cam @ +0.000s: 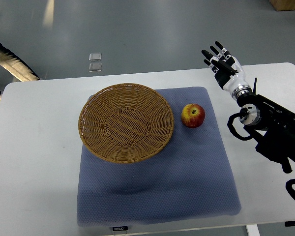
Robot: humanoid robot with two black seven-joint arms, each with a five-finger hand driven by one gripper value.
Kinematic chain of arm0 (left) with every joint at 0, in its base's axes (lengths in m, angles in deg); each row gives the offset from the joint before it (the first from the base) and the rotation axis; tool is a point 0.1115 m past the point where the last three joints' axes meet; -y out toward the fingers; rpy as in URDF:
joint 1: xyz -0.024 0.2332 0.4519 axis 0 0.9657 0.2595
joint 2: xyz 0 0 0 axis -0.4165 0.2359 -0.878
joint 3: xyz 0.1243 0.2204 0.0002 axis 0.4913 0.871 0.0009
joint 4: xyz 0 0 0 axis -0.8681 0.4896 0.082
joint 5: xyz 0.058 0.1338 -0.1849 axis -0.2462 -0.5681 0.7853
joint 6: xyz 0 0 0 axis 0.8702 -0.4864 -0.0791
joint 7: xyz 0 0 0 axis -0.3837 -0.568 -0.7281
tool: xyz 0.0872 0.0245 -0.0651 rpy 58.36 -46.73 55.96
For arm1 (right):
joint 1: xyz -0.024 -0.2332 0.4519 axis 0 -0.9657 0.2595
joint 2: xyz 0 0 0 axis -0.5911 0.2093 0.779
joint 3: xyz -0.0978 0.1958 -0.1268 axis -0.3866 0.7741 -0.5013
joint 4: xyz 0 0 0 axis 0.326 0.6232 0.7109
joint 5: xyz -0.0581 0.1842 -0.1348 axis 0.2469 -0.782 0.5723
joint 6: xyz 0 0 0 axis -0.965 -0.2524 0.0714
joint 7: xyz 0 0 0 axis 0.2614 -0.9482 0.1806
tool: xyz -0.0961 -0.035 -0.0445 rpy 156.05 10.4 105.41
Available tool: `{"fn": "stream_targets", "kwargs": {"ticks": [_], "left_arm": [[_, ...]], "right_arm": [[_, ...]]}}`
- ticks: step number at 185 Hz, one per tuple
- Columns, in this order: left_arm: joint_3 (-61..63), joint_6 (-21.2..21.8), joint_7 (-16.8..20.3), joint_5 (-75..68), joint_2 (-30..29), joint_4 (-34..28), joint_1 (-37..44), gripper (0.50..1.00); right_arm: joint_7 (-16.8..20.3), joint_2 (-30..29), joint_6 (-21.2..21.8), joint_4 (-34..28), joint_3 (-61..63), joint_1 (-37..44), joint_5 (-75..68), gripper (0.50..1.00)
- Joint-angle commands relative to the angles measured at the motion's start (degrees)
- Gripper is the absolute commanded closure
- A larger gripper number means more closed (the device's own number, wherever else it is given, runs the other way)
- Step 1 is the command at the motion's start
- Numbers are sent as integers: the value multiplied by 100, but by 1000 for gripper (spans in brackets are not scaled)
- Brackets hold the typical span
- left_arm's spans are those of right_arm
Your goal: Place red apple in basket with right hand
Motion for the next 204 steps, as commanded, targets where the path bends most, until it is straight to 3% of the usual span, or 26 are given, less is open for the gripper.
{"fn": "stream_targets", "kwargs": {"ticks": [1, 29, 78, 79, 84, 133, 169, 170, 176, 204], "left_arm": [[-6, 0, 1, -7, 0, -8, -4, 500], [-6, 0, 1, 2, 0, 1, -4, 500], [-6, 0, 1, 2, 0, -8, -4, 500], [-6, 0, 1, 2, 0, 0, -4, 500], [-6, 0, 1, -7, 0, 0, -4, 500], [-6, 0, 1, 2, 0, 0, -4, 500], [-6, 0, 1, 2, 0, 1, -4, 500], [-6, 0, 1, -7, 0, -8, -4, 500], [-6, 0, 1, -7, 0, -8, -4, 500], [-6, 0, 1, 2, 0, 1, -4, 500]], "right_arm": [[8, 55, -46, -11, 0, 70, 281, 579], [-1, 283, -90, -116, 8, 167, 658, 576], [8, 1030, 86, -1013, -141, 378, 2381, 579], [8, 1205, 120, -1161, -193, 447, 3042, 579], [8, 1294, 165, -1241, -211, 518, 3417, 579], [-1, 2015, 1254, -2348, -361, 773, 5404, 579], [-54, 2120, 1615, -2648, -361, 888, 6741, 579], [-63, 2146, 1824, -2726, -361, 896, 7149, 579], [-63, 2147, 1922, -2788, -369, 896, 7390, 579], [-63, 2129, 2002, -2999, -589, 861, 8366, 579]]}}
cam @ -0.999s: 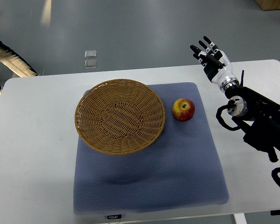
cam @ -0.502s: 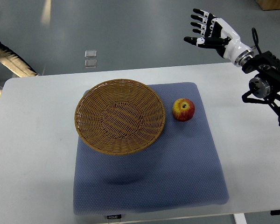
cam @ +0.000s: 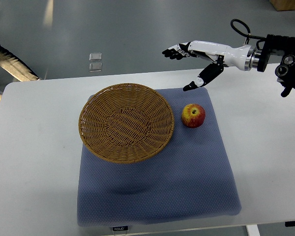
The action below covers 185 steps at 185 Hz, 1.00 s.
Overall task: Place red apple in basket with right hand
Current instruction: 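Raise the right hand and reach it over toward the apple, then close the right hand's fingers around the red apple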
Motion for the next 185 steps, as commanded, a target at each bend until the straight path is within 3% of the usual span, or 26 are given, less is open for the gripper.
{"fn": "stream_targets", "kwargs": {"ticks": [1, 61, 62, 64, 122, 185], "left_arm": [[0, 0, -1, -7, 0, -6, 0, 500], [0, 0, -1, 2, 0, 3, 0, 500], [0, 0, -1, -7, 0, 3, 0, 500], [0, 0, -1, -7, 0, -6, 0, 500], [0, 0, -1, 2, 0, 3, 0, 500], [0, 0, -1, -7, 0, 3, 0, 500]], "right_arm": [[-2, -7, 55, -129, -232, -23, 735, 579], [25, -95, -411, -14, -961, -49, 1430, 579], [51, -121, -637, 90, -1127, -49, 1465, 579], [60, -139, -683, 108, -1172, -49, 1474, 579], [69, -192, -1527, 469, -1946, -67, 1570, 579], [148, -280, -1650, 478, -2051, -102, 1782, 583]]}}
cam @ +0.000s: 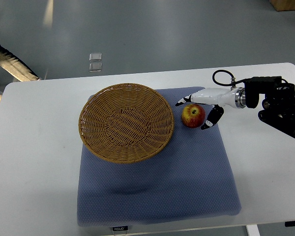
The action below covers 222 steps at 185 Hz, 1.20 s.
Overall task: Place red apple in basket with right hand
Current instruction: 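Close the right hand's fingers around the red apple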
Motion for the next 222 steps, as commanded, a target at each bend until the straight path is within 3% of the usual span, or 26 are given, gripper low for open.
{"fn": "stream_targets", "kwargs": {"ticks": [1, 33, 51, 87, 119, 222], "left_arm": [[0, 0, 0, -5, 0, 2, 0, 500], [0, 0, 0, 4, 0, 2, 0, 500], [0, 0, 0, -5, 0, 2, 0, 500], [0, 0, 0, 4, 0, 2, 0, 500], [0, 0, 0, 4, 0, 2, 0, 500], [0, 0, 0, 4, 0, 2, 0, 500]], "right_arm": [[7, -32, -5, 0, -1, -1, 38, 583], [7, -50, 4, 18, -9, -1, 47, 601], [7, -59, -5, 44, 8, -10, 38, 695], [7, -120, -5, 150, 17, -10, 38, 707], [7, -120, 13, 176, 8, -10, 38, 779], [-2, -24, 74, 176, 122, 421, -5, 775]]}}
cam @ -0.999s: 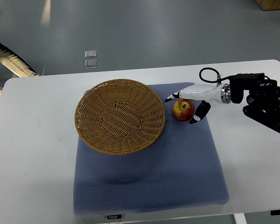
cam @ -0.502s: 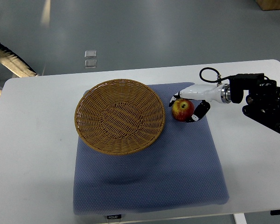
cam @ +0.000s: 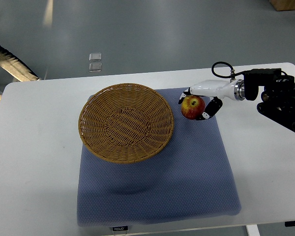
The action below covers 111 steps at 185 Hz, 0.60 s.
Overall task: Place red apple in basket with right hand
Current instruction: 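Close the right hand's fingers around the red apple, then lift the apple with the right hand and carry it over the basket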
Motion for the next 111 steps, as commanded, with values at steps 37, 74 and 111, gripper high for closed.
{"fn": "stream_targets", "kwargs": {"ticks": [37, 74, 111], "left_arm": [[0, 0, 1, -5, 0, 4, 0, 500], [0, 0, 1, 4, 0, -5, 0, 500], [0, 0, 1, 4, 0, 4, 0, 500]], "right_arm": [[-9, -11, 15, 0, 17, 661, -55, 775], [-9, -204, 42, -35, 17, 1162, -108, 760], [0, -741, 165, -52, 17, 1373, -143, 758]]}}
